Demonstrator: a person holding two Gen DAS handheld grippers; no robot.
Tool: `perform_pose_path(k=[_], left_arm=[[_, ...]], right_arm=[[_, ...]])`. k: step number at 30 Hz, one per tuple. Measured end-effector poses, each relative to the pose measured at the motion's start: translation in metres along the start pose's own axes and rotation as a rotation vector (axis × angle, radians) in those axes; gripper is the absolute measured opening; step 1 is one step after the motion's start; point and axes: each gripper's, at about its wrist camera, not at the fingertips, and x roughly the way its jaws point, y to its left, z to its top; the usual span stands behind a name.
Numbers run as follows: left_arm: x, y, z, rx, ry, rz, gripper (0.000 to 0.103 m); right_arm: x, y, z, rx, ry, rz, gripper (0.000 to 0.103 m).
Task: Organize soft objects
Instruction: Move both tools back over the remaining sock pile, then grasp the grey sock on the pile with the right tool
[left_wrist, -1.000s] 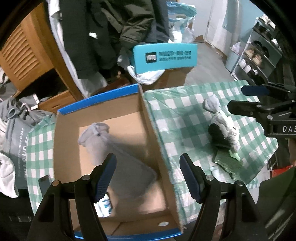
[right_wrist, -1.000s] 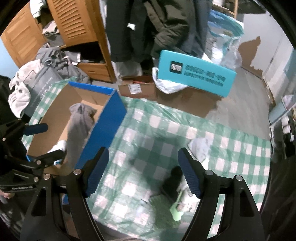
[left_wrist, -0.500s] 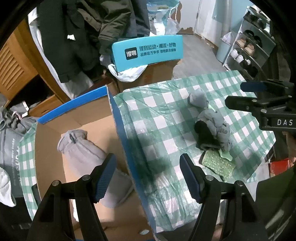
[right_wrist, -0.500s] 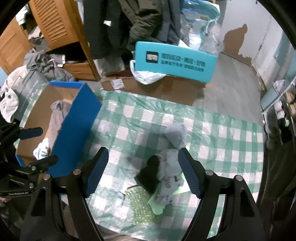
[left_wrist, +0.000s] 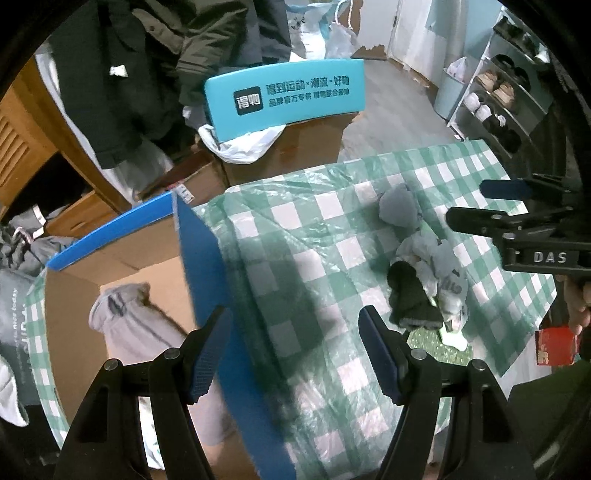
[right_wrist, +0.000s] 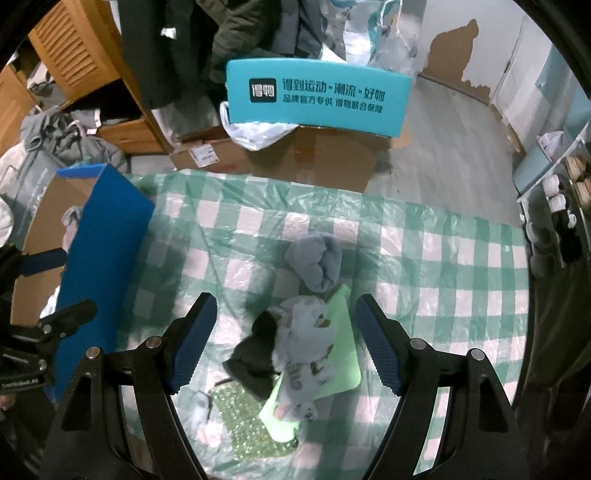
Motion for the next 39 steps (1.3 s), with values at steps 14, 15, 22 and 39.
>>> perform_pose_path(k=[14, 15, 22, 39], left_arm=[[0.044, -0.001, 0.033, -0.041, 0.047, -0.033, 0.072], [0.047, -0.001, 0.035, -0.042, 0.048, -0.037, 0.072], [0.068, 0.001, 0.048, -0.057, 0.063, -0.037, 0.072], [0.088, -0.009, 0.045, -0.04, 0.114, -0.068, 0.072]], right_arm=[[0.075, -0.025, 0.027, 0.044, 0.105, -0.019, 0.078], [0.08, -0.027, 0.027, 0.046, 0.113, -0.027, 0.078], [0.102, -0.035, 0.029, 0.068, 0.142, -0.036, 0.078], [0.135, -0.02, 0.032, -0.01, 0.19, -0.068, 0.039]])
